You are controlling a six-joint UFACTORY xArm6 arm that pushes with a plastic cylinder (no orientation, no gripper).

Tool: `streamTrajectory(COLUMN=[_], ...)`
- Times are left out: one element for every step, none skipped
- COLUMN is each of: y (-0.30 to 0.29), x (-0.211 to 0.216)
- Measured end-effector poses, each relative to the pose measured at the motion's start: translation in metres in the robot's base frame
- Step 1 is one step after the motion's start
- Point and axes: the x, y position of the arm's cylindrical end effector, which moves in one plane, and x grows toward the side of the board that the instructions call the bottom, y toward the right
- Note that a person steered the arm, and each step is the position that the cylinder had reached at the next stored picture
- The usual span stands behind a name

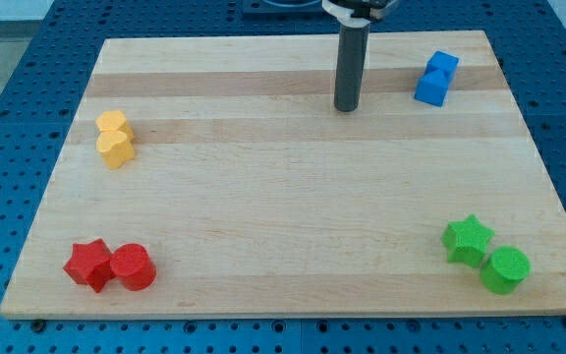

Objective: Point your arm at the yellow hexagon

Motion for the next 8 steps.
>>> streamTrajectory(y=[0.000,-0.049,-0.128,-0.204,-0.253,-0.255,-0.272,-0.294], x=[0.000,0.000,-0.004,-0.010,-0.012,-0.012,-0.017,-0.017])
